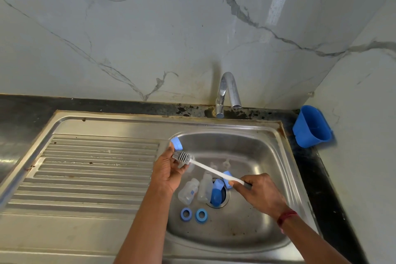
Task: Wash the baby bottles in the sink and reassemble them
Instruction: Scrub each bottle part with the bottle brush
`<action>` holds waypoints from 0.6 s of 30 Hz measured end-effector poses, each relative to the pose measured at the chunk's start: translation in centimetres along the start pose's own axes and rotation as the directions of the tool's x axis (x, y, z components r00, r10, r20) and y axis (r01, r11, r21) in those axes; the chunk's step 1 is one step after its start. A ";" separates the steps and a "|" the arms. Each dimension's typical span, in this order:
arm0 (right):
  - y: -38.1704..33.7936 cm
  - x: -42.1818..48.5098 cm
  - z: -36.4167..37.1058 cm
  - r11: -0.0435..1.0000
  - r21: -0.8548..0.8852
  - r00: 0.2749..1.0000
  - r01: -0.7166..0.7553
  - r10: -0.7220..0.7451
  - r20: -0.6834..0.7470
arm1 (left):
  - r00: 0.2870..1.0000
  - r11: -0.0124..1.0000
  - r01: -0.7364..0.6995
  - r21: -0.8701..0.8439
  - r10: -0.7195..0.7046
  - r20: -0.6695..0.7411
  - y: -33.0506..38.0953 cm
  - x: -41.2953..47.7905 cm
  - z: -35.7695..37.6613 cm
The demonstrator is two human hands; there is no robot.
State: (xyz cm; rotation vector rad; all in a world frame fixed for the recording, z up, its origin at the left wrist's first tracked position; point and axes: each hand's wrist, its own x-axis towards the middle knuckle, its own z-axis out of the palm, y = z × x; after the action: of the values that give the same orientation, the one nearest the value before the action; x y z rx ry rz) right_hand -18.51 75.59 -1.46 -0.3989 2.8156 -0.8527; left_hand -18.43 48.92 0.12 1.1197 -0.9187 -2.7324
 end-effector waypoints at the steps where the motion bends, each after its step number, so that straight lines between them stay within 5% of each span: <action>1: 0.1 -0.1 0.2 0.999 0.030 1.000 0.012 -0.012 -0.015 | 0.999 0.998 0.031 -0.046 -0.032 -0.016 0.1 -0.2 0.3; 6: 0.4 -0.3 0.3 0.986 0.160 0.989 0.055 -0.031 -0.144 | 0.992 0.981 0.122 -0.151 -0.127 -0.023 0.1 0.4 0.6; 14: 0.0 0.2 0.8 0.997 0.053 0.990 0.063 -0.056 -0.129 | 0.979 0.957 0.163 -0.241 -0.187 -0.080 -1.3 0.3 1.2; 18: -0.8 0.7 1.2 0.996 -0.042 0.981 0.079 -0.086 -0.173 | 0.980 0.985 0.135 -0.110 -0.150 -0.132 -2.7 0.4 1.4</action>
State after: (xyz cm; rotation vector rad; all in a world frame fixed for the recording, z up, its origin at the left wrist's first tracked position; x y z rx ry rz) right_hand -18.68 74.13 -2.02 -0.4708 2.9973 -0.8973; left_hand -19.20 51.75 -0.84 1.3873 -0.6999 -2.7300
